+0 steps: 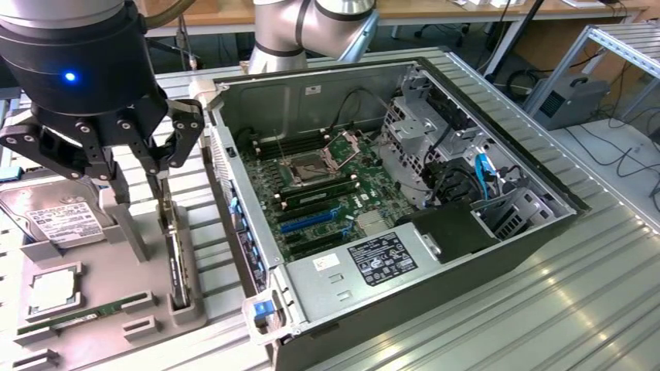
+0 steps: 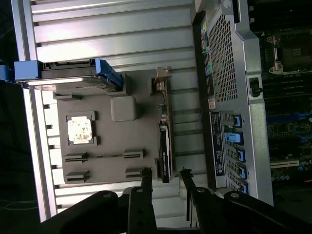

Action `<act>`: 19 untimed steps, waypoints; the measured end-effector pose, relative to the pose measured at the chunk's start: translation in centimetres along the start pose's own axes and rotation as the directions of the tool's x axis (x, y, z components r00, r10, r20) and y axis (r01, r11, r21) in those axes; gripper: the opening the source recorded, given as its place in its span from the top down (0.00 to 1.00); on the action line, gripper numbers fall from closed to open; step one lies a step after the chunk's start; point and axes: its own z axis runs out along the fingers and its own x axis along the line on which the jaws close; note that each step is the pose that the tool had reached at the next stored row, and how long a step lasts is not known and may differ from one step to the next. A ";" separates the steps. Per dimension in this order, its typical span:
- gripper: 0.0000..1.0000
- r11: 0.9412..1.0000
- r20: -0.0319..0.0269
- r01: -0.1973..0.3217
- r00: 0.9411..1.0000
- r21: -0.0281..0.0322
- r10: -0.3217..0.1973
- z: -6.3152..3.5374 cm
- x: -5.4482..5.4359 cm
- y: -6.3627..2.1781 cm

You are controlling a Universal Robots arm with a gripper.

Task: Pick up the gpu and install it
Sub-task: 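Pick up the gpu and move the gpu toward the slot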

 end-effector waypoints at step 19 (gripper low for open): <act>0.64 1.000 0.000 0.000 1.000 0.000 0.000 0.92 -0.2 -0.01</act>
